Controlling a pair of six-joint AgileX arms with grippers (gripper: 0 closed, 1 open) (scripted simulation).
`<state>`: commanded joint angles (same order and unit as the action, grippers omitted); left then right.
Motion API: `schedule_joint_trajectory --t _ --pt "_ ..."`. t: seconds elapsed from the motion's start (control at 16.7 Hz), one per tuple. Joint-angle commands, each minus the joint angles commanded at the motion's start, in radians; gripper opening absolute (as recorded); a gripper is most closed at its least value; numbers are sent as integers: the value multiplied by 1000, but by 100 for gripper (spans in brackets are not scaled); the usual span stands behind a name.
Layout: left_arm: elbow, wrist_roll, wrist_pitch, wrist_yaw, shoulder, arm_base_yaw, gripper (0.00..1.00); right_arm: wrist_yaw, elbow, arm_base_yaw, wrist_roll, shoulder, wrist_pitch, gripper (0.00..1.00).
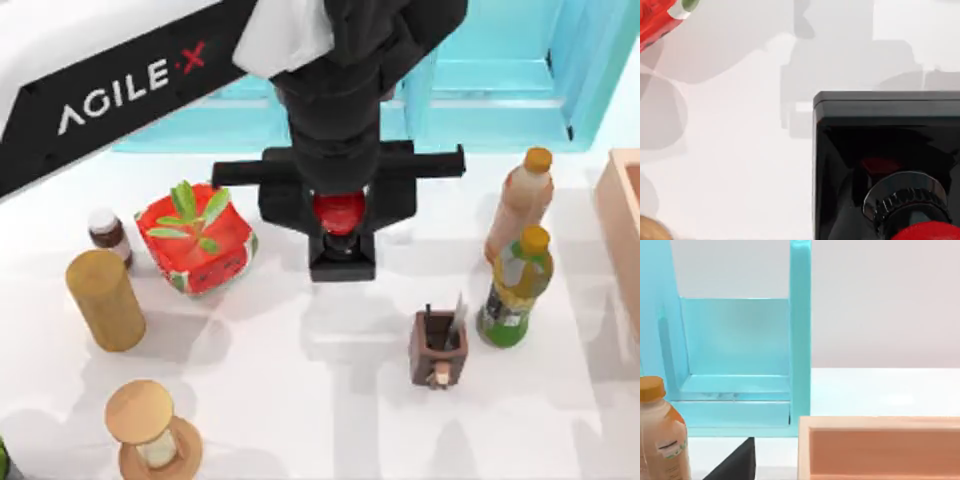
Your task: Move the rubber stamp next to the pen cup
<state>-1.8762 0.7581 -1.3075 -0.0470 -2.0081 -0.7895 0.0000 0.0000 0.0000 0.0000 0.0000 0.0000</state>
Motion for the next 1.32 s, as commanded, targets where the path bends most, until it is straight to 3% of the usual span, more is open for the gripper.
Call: schedule_joint_trajectory --t 0.18,1.02,1.32 --pt "26 72 -29 44 -60 -69 0 0 0 0 0 0 0 100" --pt "87 76 25 50 -69 -72 0 0 0 0 0 0 0 100" --pt "87 76 25 50 -69 -72 38 0 0 0 0 0 0 100"
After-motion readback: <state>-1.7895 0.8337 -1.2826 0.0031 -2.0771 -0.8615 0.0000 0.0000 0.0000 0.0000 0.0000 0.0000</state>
